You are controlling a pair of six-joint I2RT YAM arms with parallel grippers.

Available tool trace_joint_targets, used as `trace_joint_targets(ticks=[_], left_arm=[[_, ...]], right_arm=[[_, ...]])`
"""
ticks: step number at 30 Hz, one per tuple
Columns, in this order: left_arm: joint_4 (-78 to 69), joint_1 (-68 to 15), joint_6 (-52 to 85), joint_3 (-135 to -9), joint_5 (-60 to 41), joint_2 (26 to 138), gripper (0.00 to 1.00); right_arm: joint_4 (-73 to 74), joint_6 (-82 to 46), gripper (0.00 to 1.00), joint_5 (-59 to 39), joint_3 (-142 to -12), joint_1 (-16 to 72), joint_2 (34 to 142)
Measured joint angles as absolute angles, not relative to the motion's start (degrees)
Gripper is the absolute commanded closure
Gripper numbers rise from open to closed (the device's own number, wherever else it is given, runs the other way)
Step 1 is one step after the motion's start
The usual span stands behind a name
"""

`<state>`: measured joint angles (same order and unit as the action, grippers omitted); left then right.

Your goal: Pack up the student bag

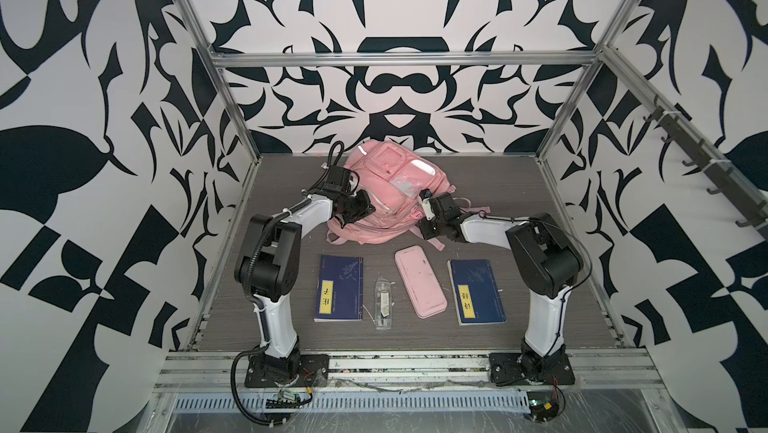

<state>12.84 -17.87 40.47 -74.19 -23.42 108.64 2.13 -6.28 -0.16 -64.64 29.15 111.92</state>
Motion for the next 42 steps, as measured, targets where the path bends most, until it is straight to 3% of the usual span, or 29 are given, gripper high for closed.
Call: trace_joint_targets(ticks=[14, 30, 42], left_arm=[[10.24, -17.45, 45.60, -73.49, -23.90, 109.38, 1.00], [5.82, -17.10, 52.40, -72.40, -24.47, 109.36, 1.00], [5.37, -16.75, 53.30, -72.42, -24.34, 109.36, 1.00]], right_arm=[[-12.34, -6.52, 0.93, 3.88, -67.66, 33.63, 106.43], [-22.90, -7.40, 0.94, -6.72, -80.01, 39.83, 110.39], [-20.08, -16.27, 0.94, -15.86, -87.90, 44.66, 118.02]])
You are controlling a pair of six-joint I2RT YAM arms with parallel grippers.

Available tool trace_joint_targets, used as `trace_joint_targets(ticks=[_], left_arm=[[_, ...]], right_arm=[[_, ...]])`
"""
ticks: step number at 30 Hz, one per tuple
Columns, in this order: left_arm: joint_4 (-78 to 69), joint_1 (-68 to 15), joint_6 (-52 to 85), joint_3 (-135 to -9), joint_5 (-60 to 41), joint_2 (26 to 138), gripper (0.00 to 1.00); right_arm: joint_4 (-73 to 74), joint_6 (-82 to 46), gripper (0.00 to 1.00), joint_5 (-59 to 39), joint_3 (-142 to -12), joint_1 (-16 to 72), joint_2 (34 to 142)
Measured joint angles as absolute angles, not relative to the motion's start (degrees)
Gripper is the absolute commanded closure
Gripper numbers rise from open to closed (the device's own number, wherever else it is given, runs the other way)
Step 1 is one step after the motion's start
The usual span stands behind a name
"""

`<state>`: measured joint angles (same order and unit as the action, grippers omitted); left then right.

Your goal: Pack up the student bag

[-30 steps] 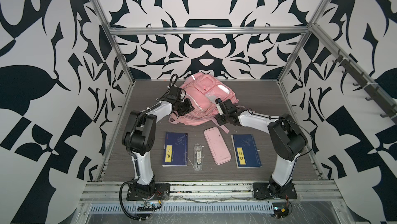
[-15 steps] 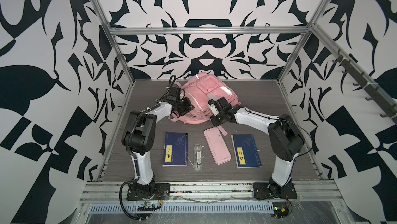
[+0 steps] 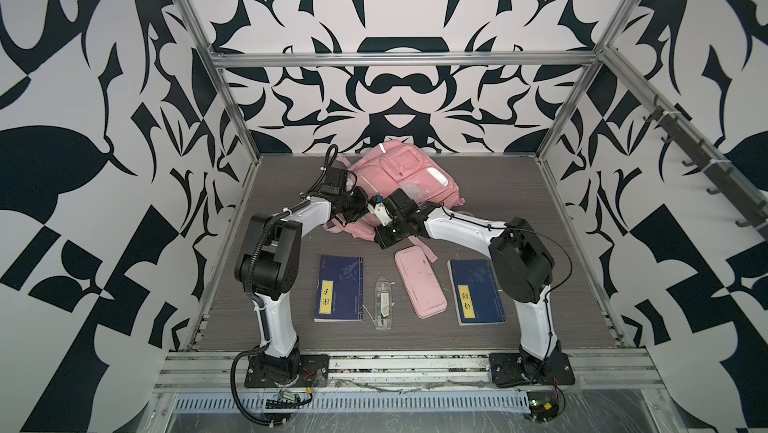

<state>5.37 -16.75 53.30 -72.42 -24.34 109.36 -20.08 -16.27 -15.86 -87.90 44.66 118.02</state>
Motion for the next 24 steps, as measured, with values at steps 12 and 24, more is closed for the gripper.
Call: trace_joint_targets(ticks=[12, 24], left_arm=[[15.55, -14.85, 41.71, -77.25, -19.18, 102.98, 0.39], [25.15, -14.46, 31.66, -82.96, -15.75, 105.82, 0.50]], right_arm=[[-14.20, -21.34, 0.95, -22.41, -76.69, 40.40, 110.48], [-16.32, -20.64, 0.95, -26.22, -68.40, 32.91, 103.02]])
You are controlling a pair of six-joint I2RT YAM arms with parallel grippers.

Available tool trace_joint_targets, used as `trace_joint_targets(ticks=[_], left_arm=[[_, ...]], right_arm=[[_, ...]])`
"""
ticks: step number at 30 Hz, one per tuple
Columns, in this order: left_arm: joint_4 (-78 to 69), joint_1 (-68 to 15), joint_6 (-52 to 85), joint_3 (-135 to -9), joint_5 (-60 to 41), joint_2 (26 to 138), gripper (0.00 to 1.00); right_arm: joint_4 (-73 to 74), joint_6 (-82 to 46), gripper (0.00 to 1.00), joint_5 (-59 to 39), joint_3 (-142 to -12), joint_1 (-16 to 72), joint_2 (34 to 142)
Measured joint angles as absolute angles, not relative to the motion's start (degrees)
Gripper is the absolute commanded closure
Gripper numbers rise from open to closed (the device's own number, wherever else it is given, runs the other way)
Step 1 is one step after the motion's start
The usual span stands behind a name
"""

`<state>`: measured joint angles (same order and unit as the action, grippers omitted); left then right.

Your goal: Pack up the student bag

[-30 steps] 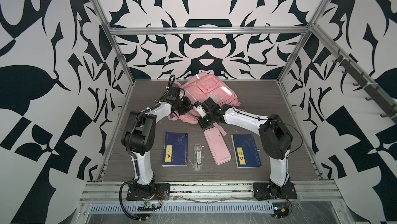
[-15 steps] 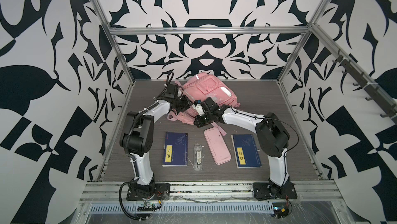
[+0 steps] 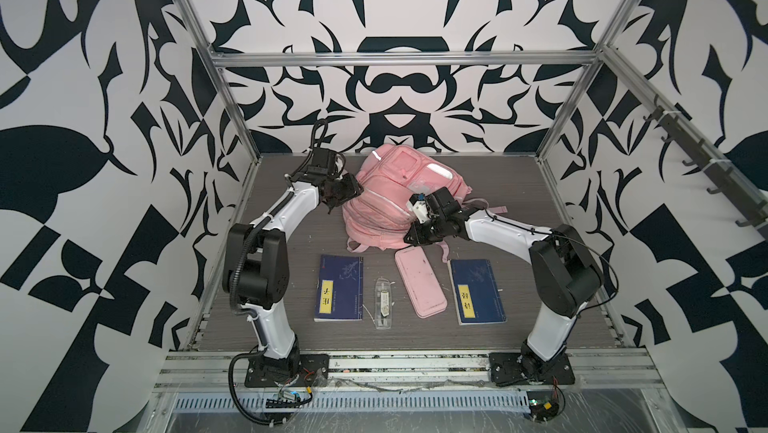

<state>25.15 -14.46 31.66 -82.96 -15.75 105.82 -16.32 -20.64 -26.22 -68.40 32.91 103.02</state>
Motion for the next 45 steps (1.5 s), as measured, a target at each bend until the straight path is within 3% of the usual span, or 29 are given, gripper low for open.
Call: trace_joint_targets(ticks=[10, 18, 38, 45], left_arm=[[25.87, -15.92, 30.83, -87.42, -18.72, 116.05, 0.54], [24.21, -15.68, 33.78, -88.47, -19.55, 116.18, 1.00], [11.94, -14.13, 41.67, -81.23, -22.37, 115.31, 1.00], [2.46, -10.31, 47.24, -67.94, -22.74, 107.37, 1.00]], right_arm=[[-18.20, -20.21, 0.95, -27.07, -69.30, 33.76, 105.14], [-19.29, -19.68, 0.95, -28.80, -71.37, 35.92, 107.74], [-25.36, -21.02, 0.95, -34.63, -94.24, 42.81, 124.60], [-25.10, -20.88, 0.96, -33.12, -94.32, 42.46, 124.81]])
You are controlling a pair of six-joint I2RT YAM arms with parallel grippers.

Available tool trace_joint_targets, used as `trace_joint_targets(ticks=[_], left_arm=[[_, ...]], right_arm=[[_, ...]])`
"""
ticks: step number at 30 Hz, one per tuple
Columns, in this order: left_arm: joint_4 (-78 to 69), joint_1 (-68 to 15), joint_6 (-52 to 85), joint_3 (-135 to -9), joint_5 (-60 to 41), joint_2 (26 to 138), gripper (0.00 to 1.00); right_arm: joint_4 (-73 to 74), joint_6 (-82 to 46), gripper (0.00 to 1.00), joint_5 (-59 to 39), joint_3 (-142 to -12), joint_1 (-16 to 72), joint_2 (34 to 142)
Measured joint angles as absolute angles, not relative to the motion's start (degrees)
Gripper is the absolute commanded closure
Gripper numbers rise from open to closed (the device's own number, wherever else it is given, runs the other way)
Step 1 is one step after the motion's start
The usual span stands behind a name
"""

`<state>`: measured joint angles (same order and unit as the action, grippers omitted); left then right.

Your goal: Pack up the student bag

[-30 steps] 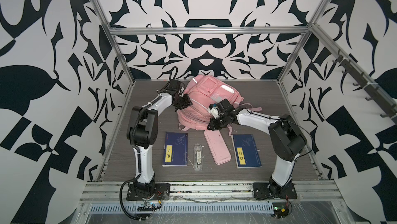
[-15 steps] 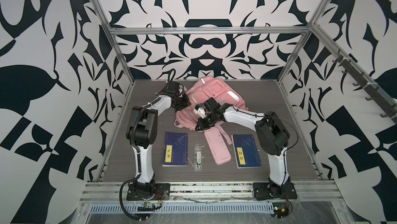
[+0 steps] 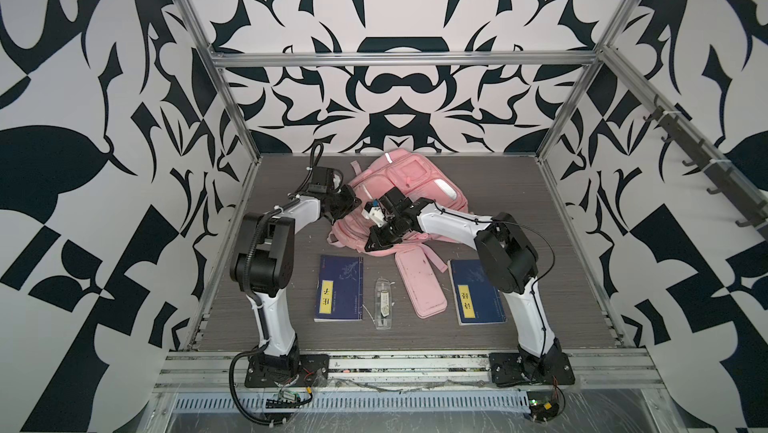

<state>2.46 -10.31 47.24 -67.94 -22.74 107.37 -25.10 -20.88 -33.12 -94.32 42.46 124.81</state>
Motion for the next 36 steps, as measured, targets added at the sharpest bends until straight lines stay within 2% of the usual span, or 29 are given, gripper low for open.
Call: trace_joint_targets(ticks=[7, 13, 17, 22, 31, 36], left_arm=[[-8.01, -7.05, 55.44, -50.85, -16.80, 95.94, 1.00], [-13.28, -9.21, 60.40, -49.19, -14.28, 95.88, 1.00], [-14.94, -10.72, 62.30, -50.70, -13.89, 97.43, 1.00], [-15.20, -11.66, 63.66, -52.93, -13.72, 99.20, 1.00], [-15.05, -12.25, 63.02, -53.36, -14.22, 99.31, 0.97], [-13.17, -12.25, 60.16, -53.52, -15.53, 99.31, 0.97]], right_arm=[[-27.22, -17.80, 0.96, -31.00, -93.71, 40.21, 122.96], [-30.22, -15.40, 0.93, -27.62, -93.49, 36.91, 119.96], [-30.79, -14.52, 0.84, -24.49, -91.26, 36.60, 117.95], [-31.55, -13.32, 0.61, -20.97, -85.14, 36.86, 113.54], [-29.85, -13.61, 0.58, -14.85, -80.14, 36.51, 108.12], [-23.38, -19.33, 0.53, -15.29, -78.22, 32.42, 107.92]])
